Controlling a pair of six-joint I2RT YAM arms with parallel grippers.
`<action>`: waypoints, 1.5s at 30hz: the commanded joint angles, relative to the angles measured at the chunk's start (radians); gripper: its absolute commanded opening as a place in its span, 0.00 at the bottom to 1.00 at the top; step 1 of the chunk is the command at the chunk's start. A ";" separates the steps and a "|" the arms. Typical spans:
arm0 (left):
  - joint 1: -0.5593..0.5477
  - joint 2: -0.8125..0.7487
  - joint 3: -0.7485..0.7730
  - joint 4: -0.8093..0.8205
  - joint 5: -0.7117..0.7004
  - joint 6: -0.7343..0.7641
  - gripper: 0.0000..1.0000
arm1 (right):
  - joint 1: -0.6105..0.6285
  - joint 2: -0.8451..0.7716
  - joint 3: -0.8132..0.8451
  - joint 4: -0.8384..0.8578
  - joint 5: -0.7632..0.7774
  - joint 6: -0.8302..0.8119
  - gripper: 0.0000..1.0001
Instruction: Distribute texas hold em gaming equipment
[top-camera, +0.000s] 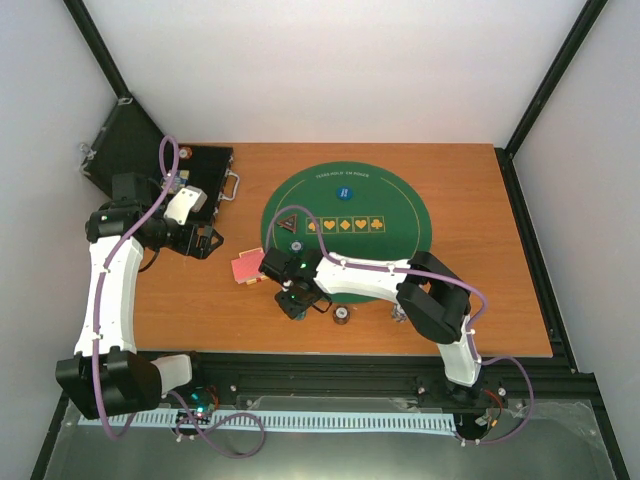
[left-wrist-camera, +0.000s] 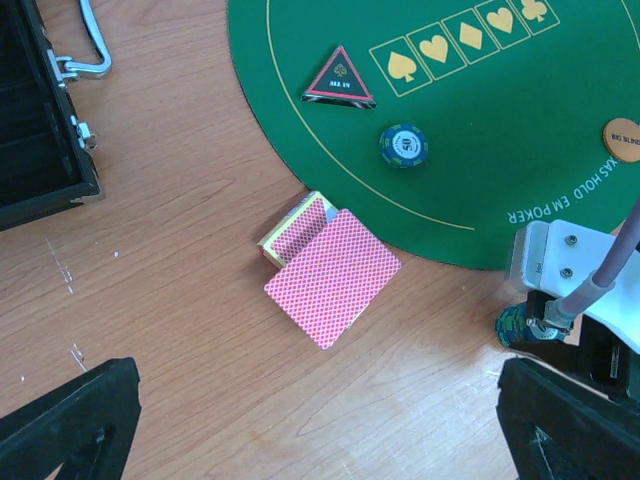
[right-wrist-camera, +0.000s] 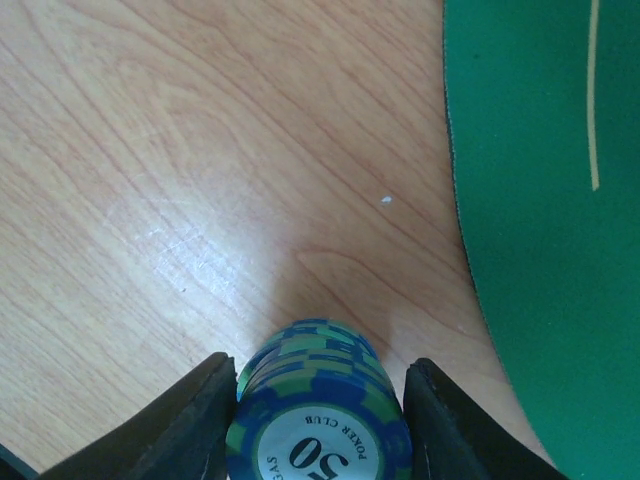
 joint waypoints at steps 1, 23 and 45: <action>0.006 -0.001 0.014 0.015 -0.003 -0.008 1.00 | 0.011 0.011 0.007 0.001 0.013 0.004 0.42; 0.005 -0.003 0.017 0.008 -0.009 0.011 1.00 | 0.002 -0.080 0.146 -0.125 0.064 -0.013 0.27; 0.006 0.080 0.084 -0.005 0.048 0.015 1.00 | -0.588 0.270 0.631 -0.219 0.071 -0.198 0.27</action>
